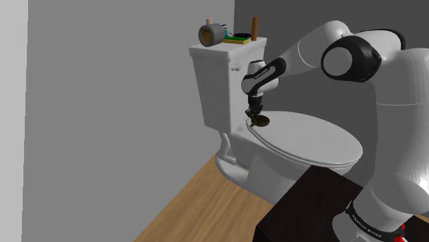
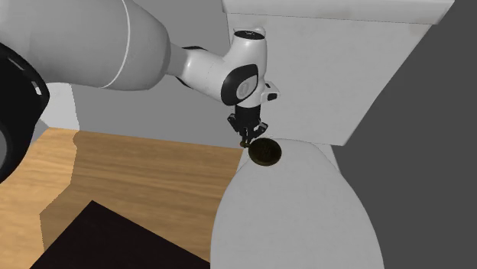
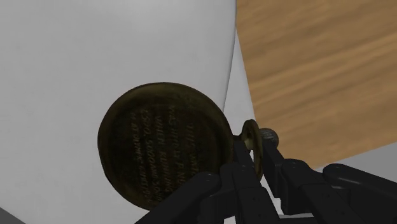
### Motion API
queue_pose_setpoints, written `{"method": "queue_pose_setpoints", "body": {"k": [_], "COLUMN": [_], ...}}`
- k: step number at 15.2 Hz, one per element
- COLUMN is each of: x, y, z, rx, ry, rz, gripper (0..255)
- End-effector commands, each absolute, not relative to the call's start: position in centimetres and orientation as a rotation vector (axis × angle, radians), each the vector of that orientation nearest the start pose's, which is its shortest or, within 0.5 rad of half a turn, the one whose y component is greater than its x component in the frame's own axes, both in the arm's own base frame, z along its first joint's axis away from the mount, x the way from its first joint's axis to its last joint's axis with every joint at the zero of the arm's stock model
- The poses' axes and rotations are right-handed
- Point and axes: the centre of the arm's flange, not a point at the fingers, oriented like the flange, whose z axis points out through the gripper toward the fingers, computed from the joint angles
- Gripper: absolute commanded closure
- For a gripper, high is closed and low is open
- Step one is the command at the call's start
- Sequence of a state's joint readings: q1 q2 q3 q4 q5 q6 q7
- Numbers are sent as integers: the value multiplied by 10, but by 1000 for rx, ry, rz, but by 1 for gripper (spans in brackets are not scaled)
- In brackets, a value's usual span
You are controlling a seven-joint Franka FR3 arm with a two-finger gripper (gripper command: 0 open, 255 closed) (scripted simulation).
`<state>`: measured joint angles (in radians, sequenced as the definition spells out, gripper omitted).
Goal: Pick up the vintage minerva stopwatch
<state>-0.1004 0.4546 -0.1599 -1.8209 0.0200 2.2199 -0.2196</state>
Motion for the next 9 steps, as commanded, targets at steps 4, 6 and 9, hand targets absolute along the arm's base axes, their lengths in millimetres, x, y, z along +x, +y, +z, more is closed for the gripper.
{"method": "queue_pose_setpoints", "body": {"k": [4, 6, 9], "x": [621, 621, 621], "y": [-157, -157, -157], "z": [313, 324, 330], "rx": [-3181, -3181, -3181], "ry": [62, 62, 62], "rz": [98, 98, 98], "gripper": [255, 255, 255]}}
